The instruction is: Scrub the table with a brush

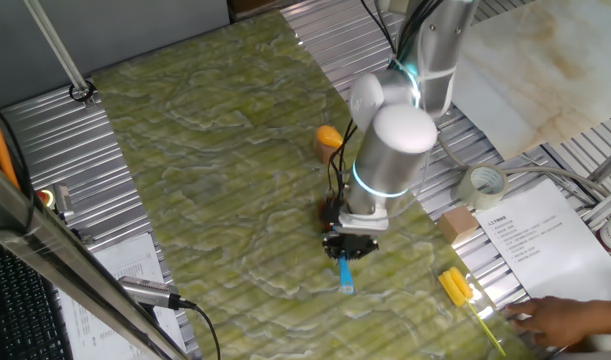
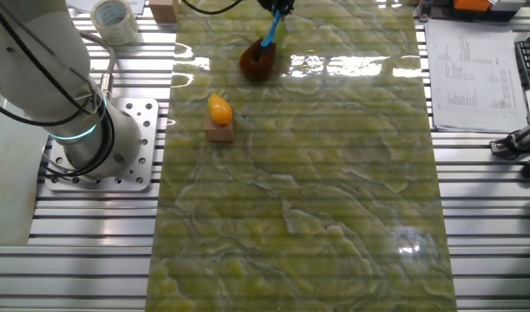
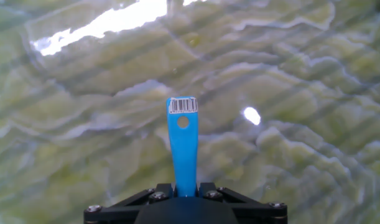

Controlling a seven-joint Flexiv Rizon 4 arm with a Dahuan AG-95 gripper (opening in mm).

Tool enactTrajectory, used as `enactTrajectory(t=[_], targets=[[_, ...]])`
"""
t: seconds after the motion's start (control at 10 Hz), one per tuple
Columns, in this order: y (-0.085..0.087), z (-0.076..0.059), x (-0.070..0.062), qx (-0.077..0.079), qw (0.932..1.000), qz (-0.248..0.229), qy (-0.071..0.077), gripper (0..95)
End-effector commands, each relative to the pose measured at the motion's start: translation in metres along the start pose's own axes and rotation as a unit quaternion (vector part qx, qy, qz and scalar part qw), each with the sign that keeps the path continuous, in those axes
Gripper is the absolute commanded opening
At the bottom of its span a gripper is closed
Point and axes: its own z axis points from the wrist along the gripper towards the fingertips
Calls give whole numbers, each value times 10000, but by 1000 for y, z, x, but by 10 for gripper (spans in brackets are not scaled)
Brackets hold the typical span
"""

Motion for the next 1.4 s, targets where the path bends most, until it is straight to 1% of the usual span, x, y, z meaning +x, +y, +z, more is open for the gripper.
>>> enactTrajectory(t=[0.1,0.2,0.4,0.5,0.6,0.7,0.8,1.0,1.3,1.4], targets=[[-3,4,-11,-37,9999,162,0,0],[-6,3,-25,-31,9996,263,27,0],[-10,0,-46,-28,9990,439,38,0],[-11,0,-55,-26,9988,493,38,0],[-12,-2,-69,-23,9982,604,37,0],[-12,-2,-76,-18,9977,678,44,0],[-11,-1,-79,-5,9979,641,58,0],[-8,2,-73,8,9985,536,91,0],[-4,7,-56,5,9994,334,105,0],[-2,6,-44,-9,9997,208,118,0]])
